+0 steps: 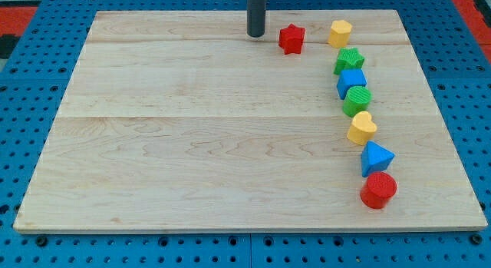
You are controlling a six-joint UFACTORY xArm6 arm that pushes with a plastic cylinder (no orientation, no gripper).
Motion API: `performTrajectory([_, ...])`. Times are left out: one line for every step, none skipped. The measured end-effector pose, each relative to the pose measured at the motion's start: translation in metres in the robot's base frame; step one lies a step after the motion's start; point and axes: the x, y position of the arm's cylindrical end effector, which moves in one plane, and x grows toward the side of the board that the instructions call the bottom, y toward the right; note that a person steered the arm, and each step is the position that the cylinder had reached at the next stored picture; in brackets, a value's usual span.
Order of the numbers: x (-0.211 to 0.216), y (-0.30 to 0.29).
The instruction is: Move the red star near left to the red circle
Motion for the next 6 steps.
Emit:
performTrajectory([-0.004, 0.069])
performTrajectory([0.027, 0.072])
performTrajectory([0.083, 0.054])
performTrajectory([0.145, 0.037])
performTrajectory([0.211, 0.029])
performTrajectory([0.254, 0.049])
